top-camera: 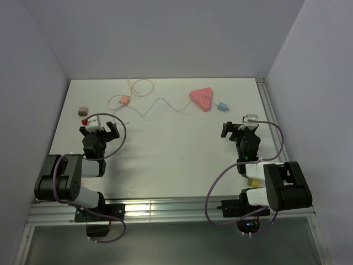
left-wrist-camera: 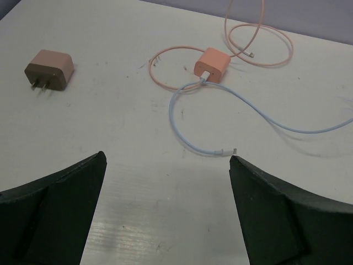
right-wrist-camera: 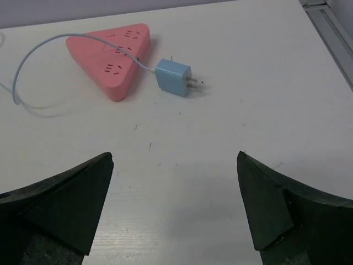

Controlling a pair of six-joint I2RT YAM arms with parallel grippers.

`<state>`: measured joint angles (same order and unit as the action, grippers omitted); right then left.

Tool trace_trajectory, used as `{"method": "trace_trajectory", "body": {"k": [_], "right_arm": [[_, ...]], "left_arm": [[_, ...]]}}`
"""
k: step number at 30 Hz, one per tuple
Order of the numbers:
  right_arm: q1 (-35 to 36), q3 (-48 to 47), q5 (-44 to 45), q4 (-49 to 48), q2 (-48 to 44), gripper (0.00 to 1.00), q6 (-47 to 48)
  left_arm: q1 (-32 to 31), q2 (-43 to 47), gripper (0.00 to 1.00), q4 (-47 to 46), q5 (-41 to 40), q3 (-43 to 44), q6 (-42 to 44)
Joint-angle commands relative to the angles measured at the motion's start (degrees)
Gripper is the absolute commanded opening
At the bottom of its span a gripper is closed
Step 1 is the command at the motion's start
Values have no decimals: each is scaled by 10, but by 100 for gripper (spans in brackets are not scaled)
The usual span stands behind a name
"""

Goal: Insert the plug

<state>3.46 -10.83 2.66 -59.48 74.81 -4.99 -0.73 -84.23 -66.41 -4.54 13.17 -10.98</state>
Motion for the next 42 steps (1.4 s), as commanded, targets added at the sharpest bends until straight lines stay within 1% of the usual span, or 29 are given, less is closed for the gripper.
{"method": "trace_trajectory", "body": {"k": [1, 15, 17, 18, 19, 20, 21, 22, 23, 24, 25, 26, 27, 28, 29, 30, 31, 32, 33, 35, 36, 37, 39, 40, 41, 42], "right_arm": [[-3, -17, 17, -37, -4, 100, 17], [-4, -17, 17, -38, -4, 100, 17], [-3, -15, 17, -39, -5, 100, 16], [-4, -16, 17, -39, -4, 100, 17], [-3, -16, 26, -37, -5, 100, 14], [-4, -25, 39, -29, -8, 100, 11], [-1, -31, 52, -8, -15, 100, 8], [2, -34, 80, 15, -21, 100, 5], [10, -53, 139, 40, -39, 100, 3], [22, -72, 151, 75, -47, 100, 0], [33, -96, 155, 167, -58, 100, -5], [37, -116, 155, 200, -60, 100, -6], [42, -152, 163, 232, -60, 100, -14], [51, -174, 184, 323, -56, 100, -79], [51, -243, 202, 395, -48, 100, -121], [51, -279, 198, 465, -34, 100, -143], [49, -303, 161, 516, -17, 100, -139], [47, -342, 124, 536, 17, 100, -124], [45, -356, 50, 553, 31, 100, -123], [41, -375, -11, 564, 52, 100, -135], [40, -373, -23, 562, 50, 100, -145], [39, -369, -46, 548, 35, 100, -170], [42, -365, -61, 543, 21, 100, -200], [44, -365, -87, 548, 10, 100, -209], [46, -368, -103, 549, 4, 100, -208], [51, -366, -113, 552, -3, 100, -203]], "left_arm": [[2, 6, 100, -24, -9, 13, 25], [2, 8, 99, -26, -11, 11, 25], [2, 13, 100, -24, 3, 8, 30], [2, 48, 99, 19, 7, 31, 39], [-4, 71, 100, 103, 1, 55, 32], [-8, 93, 100, 193, -25, 98, 19], [-17, 103, 100, 225, -37, 113, 17], [-28, 112, 100, 230, -47, 119, 17], [-36, 134, 99, 243, -45, 130, 7], [-49, 143, 99, 254, -49, 139, -4], [-53, 150, 99, 268, -55, 150, -24], [-54, 156, 100, 294, -62, 167, -51], [-55, 151, 100, 342, -92, 205, -108], [-55, 144, 99, 384, -119, 229, -147], [-55, 136, 100, 433, -157, 257, -192], [-57, 109, 99, 561, -211, 324, -286], [-57, 94, 99, 610, -223, 360, -314], [-56, 78, 100, 648, -221, 418, -337], [-55, 52, 100, 686, -204, 440, -343], [-53, 30, 100, 751, -198, 478, -373], [-45, 9, 100, 778, -176, 490, -380], [-35, 0, 99, 804, -109, 498, -382], [4, -3, 99, 798, -24, 488, -370], [6, 6, 99, 779, 39, 470, -364], [20, 42, 99, 738, 69, 427, -366], [35, 68, 100, 725, 77, 408, -366]]}}
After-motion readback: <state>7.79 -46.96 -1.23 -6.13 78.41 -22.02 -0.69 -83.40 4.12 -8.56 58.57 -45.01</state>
